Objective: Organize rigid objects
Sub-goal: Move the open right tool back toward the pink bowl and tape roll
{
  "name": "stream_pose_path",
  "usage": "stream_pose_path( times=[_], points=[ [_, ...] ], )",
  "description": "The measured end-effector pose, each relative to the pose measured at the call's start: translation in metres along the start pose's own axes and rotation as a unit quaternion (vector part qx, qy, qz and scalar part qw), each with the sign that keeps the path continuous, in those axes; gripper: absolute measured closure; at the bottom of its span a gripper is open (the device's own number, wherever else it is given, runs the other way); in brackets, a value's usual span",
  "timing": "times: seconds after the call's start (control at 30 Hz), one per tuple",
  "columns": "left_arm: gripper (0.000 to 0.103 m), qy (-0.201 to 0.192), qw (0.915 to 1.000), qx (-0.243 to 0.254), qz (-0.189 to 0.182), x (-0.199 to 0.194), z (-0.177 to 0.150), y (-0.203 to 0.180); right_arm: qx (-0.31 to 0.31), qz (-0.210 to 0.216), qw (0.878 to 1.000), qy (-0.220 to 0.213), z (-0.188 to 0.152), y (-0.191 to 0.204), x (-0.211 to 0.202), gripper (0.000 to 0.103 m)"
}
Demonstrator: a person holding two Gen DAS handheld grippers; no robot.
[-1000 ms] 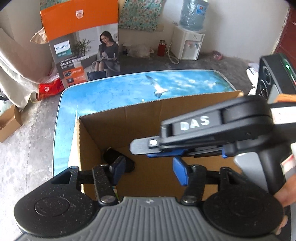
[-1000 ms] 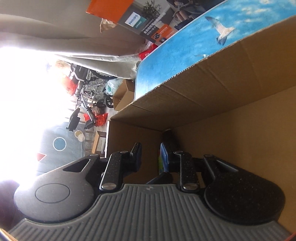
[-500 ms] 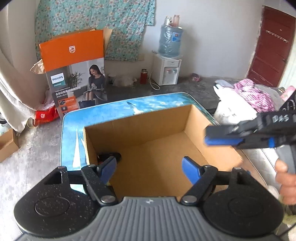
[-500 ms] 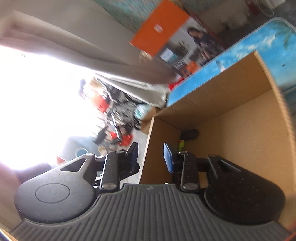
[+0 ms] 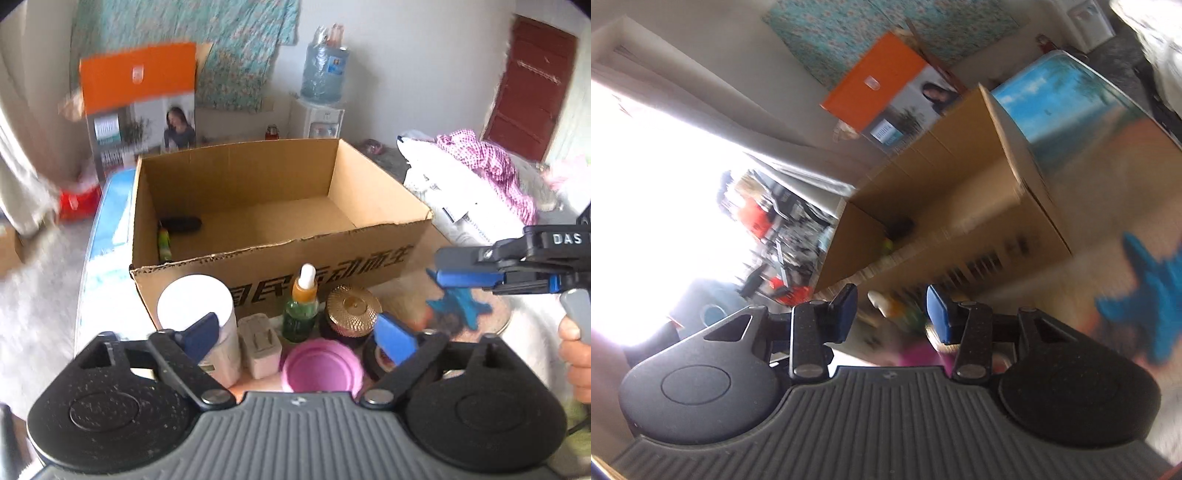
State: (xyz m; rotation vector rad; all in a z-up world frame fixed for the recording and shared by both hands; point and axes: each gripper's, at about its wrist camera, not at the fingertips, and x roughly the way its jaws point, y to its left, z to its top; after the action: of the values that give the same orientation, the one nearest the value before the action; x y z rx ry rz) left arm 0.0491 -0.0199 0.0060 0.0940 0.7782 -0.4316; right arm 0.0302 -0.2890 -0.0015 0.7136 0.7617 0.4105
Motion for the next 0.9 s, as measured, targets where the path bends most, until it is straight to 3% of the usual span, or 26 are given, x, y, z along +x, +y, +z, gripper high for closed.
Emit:
stream_pose_path(
  times=[0.23,0.67,0.9],
  points=[
    [0.008,0.013,0.9963,0.079,0.032,0.009,-0.020,-0.032,0.017,0.003,0.998,0.059,-0.039,0.003,0.027,0.061],
    [0.008,0.036,0.9944,0.099,0.005,0.028,-0.055,-0.046,0.034,-0.026,0.994,0.104,-0.059,-0.004,0.062,0.061],
    [0.009,0.054,0.9929,0.105,0.008,0.054,-0.065,-0.046,0.065,-0.034,0.993,0.094,-0.059,-0.019,0.066,0.063]
  ],
)
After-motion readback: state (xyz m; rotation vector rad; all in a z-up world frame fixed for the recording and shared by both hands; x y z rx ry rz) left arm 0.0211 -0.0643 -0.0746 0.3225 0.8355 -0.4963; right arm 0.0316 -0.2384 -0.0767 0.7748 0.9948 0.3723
